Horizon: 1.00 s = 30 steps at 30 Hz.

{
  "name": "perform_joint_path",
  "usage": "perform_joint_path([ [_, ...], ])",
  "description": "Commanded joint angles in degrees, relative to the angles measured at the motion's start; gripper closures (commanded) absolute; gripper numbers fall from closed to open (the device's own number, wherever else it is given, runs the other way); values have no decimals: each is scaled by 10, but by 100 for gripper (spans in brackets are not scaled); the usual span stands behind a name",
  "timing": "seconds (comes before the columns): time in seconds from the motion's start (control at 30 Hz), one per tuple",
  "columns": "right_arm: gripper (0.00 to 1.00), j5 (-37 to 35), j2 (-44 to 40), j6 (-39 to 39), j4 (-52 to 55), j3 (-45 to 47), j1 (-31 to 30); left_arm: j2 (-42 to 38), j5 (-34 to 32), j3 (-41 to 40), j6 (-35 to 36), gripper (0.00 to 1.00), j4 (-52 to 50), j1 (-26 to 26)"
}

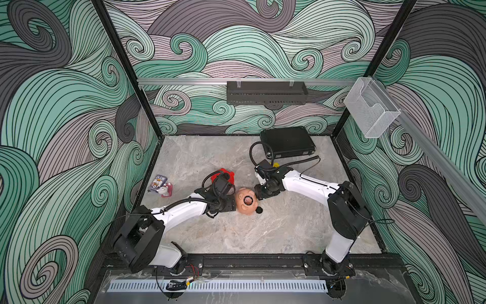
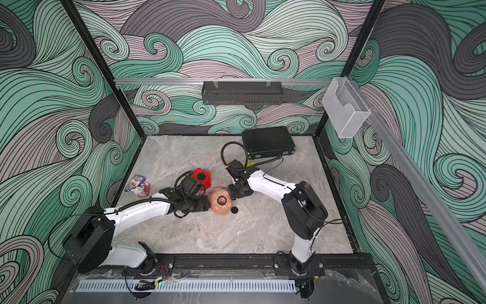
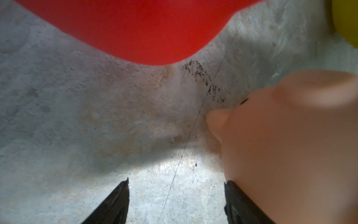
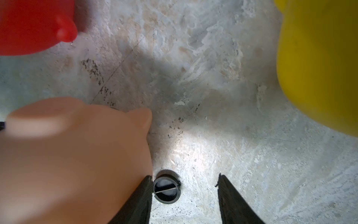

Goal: Close piggy banks
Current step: Adjust the piggy bank at the center of the board, then move the knob to the center of the board.

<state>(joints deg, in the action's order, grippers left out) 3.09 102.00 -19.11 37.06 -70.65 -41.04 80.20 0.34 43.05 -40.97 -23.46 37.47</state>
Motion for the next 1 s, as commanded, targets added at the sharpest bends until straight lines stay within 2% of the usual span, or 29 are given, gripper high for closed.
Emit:
perform_joint_path([
  [0.0, 44, 25, -19, -6, -6, 10, -11, 6, -2, 29, 9, 22, 5, -3],
  [0.33, 44, 24, -28, -7, -10, 18, -13, 2, -13, 30, 15, 21, -10, -9],
  [0.63, 45, 13, -56, -12, -9, 31, -7, -47, -19, 1, 19, 20, -30, -12],
  [0.8, 54, 17, -64, -22, -13, 44, -5, -84, -17, -17, 15, 20, -46, -12],
  [0.97, 72, 45, -66, -42, -26, 62, -5, -128, -21, -34, 16, 20, -61, -12],
])
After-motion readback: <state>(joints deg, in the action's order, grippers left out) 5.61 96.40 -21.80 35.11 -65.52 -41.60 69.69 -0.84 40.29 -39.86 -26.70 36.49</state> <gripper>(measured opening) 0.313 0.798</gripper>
